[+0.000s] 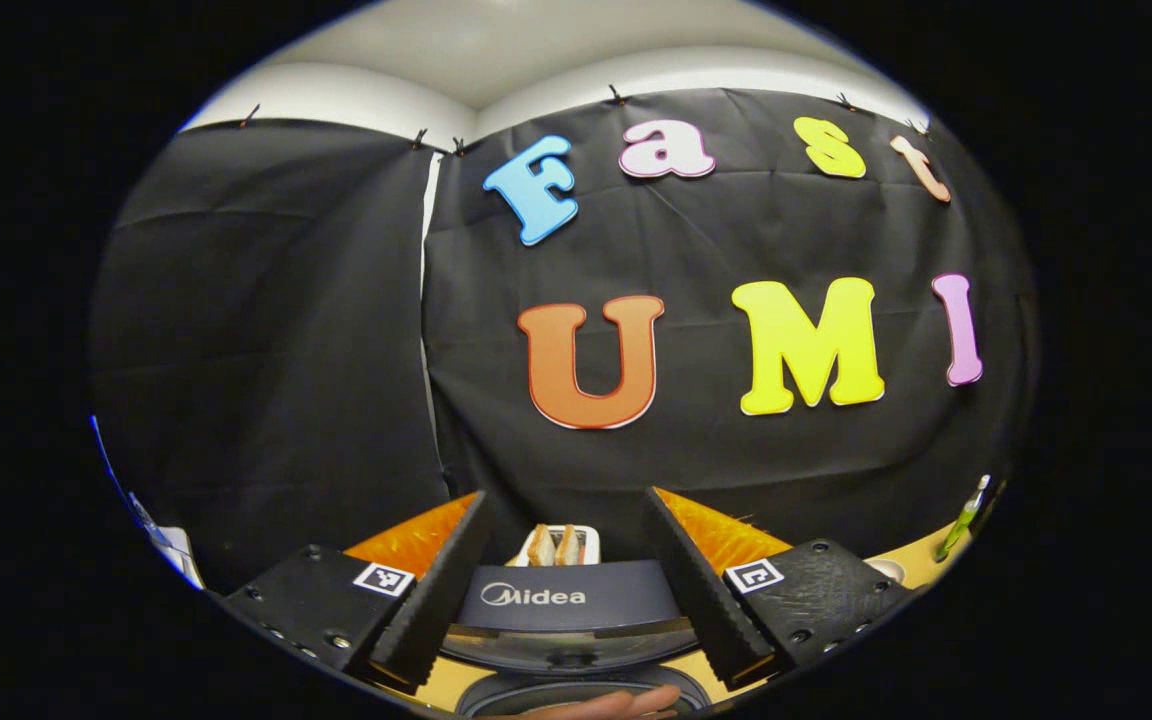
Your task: Close the left gripper, press the button to open the rice cooker; take a wooden spoon from the chopstick holder with the right hand, scoop a spoonful of rice and pour it into the rice cooker, then put the wooden spoon back into the chopstick holder.
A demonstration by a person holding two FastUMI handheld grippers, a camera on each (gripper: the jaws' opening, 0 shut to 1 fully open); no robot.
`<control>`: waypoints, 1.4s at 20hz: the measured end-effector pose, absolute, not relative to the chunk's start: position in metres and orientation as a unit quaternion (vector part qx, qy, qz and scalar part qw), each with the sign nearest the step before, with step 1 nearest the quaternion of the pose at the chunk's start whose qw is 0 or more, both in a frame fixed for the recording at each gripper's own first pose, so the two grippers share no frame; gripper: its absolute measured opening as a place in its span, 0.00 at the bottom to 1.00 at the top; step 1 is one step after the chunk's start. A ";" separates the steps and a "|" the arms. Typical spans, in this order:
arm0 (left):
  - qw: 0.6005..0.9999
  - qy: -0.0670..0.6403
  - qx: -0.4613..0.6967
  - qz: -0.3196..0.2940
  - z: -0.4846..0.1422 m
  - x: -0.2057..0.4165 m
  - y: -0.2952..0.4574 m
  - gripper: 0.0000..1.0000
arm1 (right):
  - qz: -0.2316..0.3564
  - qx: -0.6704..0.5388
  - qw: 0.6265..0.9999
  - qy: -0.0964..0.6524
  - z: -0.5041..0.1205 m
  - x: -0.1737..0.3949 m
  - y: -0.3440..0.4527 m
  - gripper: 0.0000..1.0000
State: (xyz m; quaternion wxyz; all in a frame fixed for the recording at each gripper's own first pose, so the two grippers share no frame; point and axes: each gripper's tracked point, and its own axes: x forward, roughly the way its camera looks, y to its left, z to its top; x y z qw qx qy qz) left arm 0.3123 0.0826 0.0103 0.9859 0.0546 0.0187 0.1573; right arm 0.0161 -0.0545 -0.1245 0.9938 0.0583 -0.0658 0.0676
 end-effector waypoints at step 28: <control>0.993 0.117 0.012 0.031 -0.154 0.158 0.013 0.96 | 0.086 0.034 0.993 -0.068 -0.102 -0.069 -0.014 1.00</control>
